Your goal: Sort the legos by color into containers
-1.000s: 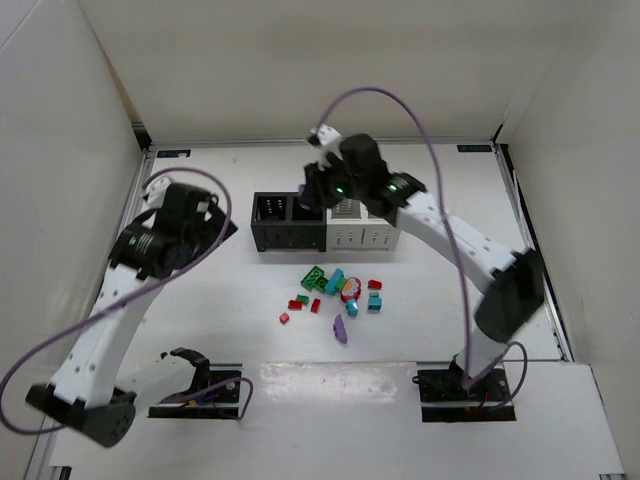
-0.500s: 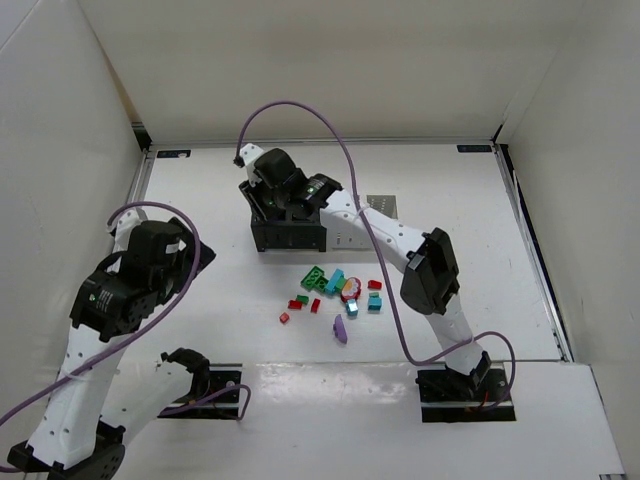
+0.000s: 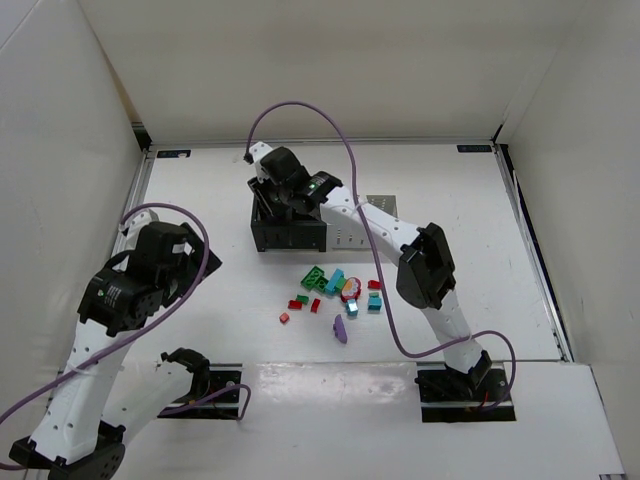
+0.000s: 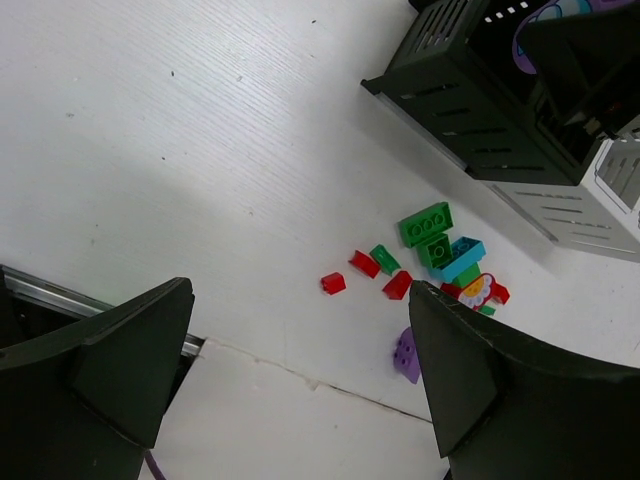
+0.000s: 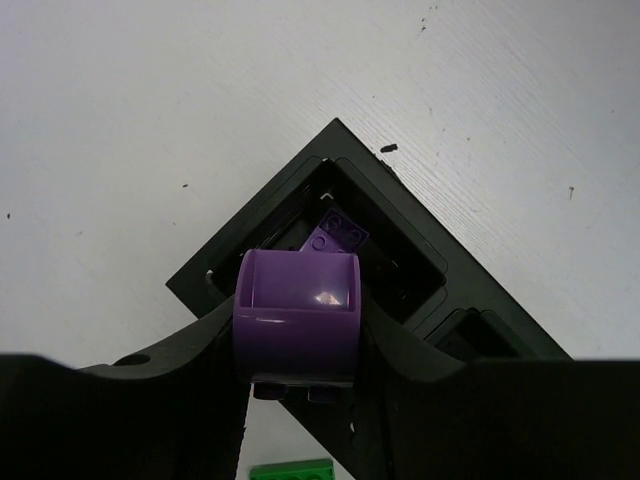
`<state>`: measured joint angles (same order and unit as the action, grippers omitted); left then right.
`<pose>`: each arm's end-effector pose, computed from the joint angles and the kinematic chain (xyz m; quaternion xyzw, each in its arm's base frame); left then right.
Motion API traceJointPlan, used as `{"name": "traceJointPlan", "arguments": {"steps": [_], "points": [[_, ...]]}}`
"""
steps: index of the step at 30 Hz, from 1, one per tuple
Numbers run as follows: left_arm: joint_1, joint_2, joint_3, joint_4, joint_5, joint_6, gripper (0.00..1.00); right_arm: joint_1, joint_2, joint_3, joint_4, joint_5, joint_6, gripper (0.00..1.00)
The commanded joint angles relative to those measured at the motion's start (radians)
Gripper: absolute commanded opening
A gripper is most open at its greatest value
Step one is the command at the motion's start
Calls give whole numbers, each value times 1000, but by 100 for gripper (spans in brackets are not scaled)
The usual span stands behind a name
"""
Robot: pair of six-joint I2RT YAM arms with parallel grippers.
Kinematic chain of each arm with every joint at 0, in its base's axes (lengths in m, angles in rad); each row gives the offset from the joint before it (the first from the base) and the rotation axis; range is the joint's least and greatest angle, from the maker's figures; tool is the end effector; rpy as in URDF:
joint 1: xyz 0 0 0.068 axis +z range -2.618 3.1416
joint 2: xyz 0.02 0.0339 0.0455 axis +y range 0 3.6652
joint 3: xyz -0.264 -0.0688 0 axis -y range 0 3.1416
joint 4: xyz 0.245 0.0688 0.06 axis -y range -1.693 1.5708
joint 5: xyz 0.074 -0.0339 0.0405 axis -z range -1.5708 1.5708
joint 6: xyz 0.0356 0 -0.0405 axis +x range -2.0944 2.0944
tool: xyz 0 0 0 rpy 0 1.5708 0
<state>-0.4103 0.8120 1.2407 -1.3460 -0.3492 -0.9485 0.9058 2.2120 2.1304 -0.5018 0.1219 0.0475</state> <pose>0.0980 -0.0293 0.3762 -0.3017 0.8843 -0.0706 0.3493 0.3232 0.4051 0.3047 -0.3395 0.8113 0.1694 0.4449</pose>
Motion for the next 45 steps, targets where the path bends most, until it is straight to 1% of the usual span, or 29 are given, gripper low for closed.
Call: {"name": "traceJointPlan", "arguments": {"steps": [1,3,4,6,7,11,12,16,18,19,20,23,24,26,28,29,30,31,32,33,35,36,38,39,41,42,43,44,45], "points": [[-5,-17,-6,-42,15,14,99,8,-1,40,35,16,5,43],[-2,-19,-9,-39,18,20,99,10,-3,37,37,16,5,50],[-4,-19,-12,-41,19,20,99,11,-8,37,39,39,9,60],[-2,-23,-17,-42,24,19,99,12,-12,36,39,41,6,66],[-2,-24,-17,-42,24,22,99,15,-17,34,40,38,8,71],[-2,-28,-20,-50,24,16,99,18,-43,28,49,18,8,74],[-4,-28,-18,-51,21,13,99,18,-52,22,51,24,6,78],[-4,-34,-21,-47,30,28,99,21,-113,-21,49,44,-3,78],[-4,-31,-21,-33,35,54,99,25,-185,-53,83,50,-8,78],[-2,-19,-23,-31,42,60,99,22,-227,-126,94,51,-6,78],[-4,-13,-24,-31,45,69,99,21,-277,-151,115,53,-3,78],[-5,15,-43,-12,82,99,99,21,-377,-309,129,61,34,78],[-2,27,-53,37,113,126,99,24,-437,-341,132,70,51,78],[-8,39,-99,102,200,177,99,34,-532,-491,135,128,83,78],[-16,73,-125,171,243,223,99,48,-645,-574,135,194,136,78],[-45,100,-144,192,278,224,99,71,-711,-702,134,217,146,78],[-60,116,-147,202,283,215,99,82,-791,-742,122,299,162,78],[-77,131,-146,226,282,211,99,93,-829,-817,99,335,214,78],[-147,182,-138,235,254,200,99,125,-936,-884,67,443,235,78],[-175,199,-132,246,247,195,99,134,-971,-909,28,470,279,78],[-295,257,-129,359,216,278,99,146,-1072,-1013,-9,510,331,78],[-320,275,-127,395,226,319,99,148,-1128,-1047,-73,527,357,78],[-392,370,-123,531,291,452,99,140,-1213,-1073,-121,551,432,78],[-401,431,-103,582,346,483,99,128,-1263,-1102,-171,556,445,78],[-435,496,-72,623,363,558,99,122,-1336,-1113,-262,596,510,78],[-440,607,-19,599,357,559,99,120,-1359,-1119,-288,604,525,78],[-446,646,14,578,354,551,99,117,-1424,-1122,-309,622,528,78],[-453,680,64,553,369,566,99,116,-1449,-1129,-348,627,555,78],[-475,749,86,564,386,574,99,117,-1510,-1142,-354,634,554,78]]}}
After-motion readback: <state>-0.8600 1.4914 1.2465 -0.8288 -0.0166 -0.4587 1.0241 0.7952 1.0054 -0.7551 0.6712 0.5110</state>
